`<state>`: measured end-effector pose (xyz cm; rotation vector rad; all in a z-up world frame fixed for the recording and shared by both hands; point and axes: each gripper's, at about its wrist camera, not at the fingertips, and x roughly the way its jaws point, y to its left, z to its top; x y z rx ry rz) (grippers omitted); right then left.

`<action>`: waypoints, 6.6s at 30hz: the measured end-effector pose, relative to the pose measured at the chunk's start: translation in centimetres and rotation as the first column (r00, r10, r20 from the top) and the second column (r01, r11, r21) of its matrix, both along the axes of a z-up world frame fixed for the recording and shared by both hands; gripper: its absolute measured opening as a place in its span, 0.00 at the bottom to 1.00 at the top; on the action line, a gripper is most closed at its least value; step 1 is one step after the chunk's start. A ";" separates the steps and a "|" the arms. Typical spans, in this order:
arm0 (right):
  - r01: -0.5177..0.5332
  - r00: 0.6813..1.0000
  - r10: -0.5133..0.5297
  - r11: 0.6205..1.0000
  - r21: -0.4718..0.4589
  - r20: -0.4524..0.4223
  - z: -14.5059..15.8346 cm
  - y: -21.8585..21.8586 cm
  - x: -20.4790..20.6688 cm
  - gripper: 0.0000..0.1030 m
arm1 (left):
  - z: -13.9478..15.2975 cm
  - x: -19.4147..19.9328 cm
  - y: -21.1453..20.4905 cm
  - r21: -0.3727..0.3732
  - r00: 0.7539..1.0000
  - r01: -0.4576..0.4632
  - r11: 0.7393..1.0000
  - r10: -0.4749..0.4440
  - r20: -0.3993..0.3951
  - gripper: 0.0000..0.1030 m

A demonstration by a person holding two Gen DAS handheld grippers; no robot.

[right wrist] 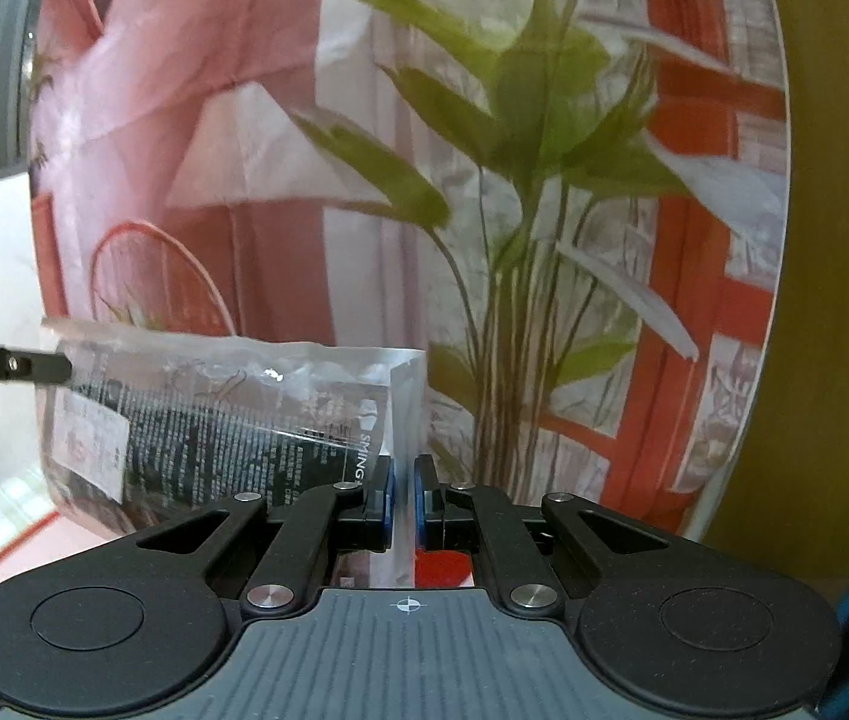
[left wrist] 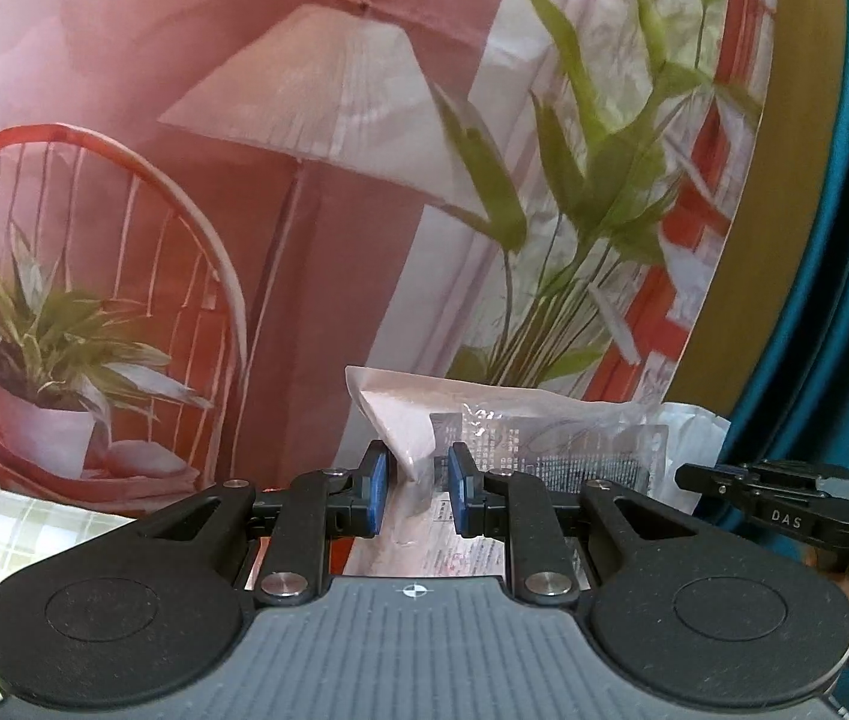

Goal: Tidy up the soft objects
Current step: 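Lift the plastic bag with the left tool and lower it into the box, then open the left tool and withdraw it from the box, then lower the left tool and grasp the wrapped yellow bread pastry, then carry the bread pastry into the red box and open the left tool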

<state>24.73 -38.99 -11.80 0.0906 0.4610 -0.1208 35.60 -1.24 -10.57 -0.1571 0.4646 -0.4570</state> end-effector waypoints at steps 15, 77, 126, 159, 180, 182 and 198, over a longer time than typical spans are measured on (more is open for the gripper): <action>-0.060 0.988 0.049 0.996 -0.070 -0.148 -4.2 1.1 2.7 0.06 | -4.5 3.4 -2.2 0.200 0.990 0.038 0.979 -0.010 -0.140 0.22; 0.149 0.987 -0.139 0.980 0.130 -0.079 -1.0 8.5 -12.1 1.00 | -2.7 -15.2 0.1 0.241 0.989 -0.090 0.966 0.115 -0.092 0.96; -0.302 0.882 0.342 0.938 0.167 -0.324 -6.9 22.3 -11.1 0.29 | -10.9 -18.0 4.0 0.082 0.911 -0.047 0.995 0.077 -0.404 0.44; -0.290 0.872 0.365 0.922 0.257 -0.326 -8.0 22.3 -9.5 0.37 | -9.2 -15.2 2.9 -0.032 0.931 0.039 0.999 -0.048 -0.361 0.44; -0.274 0.943 0.298 0.948 0.163 -0.146 -0.5 17.2 -10.3 0.37 | -2.3 -13.9 -1.2 -0.074 0.968 0.135 0.988 -0.147 -0.205 0.44; -0.269 0.947 0.290 0.951 0.150 -0.138 -0.2 16.1 -9.8 0.37 | -1.9 -12.7 -1.8 -0.092 0.968 0.141 0.986 -0.157 -0.195 0.44; -0.171 0.968 0.184 0.982 0.086 -0.174 -0.9 7.1 -5.1 0.36 | -3.7 -4.5 -9.4 -0.112 0.936 0.191 0.975 -0.215 -0.278 0.44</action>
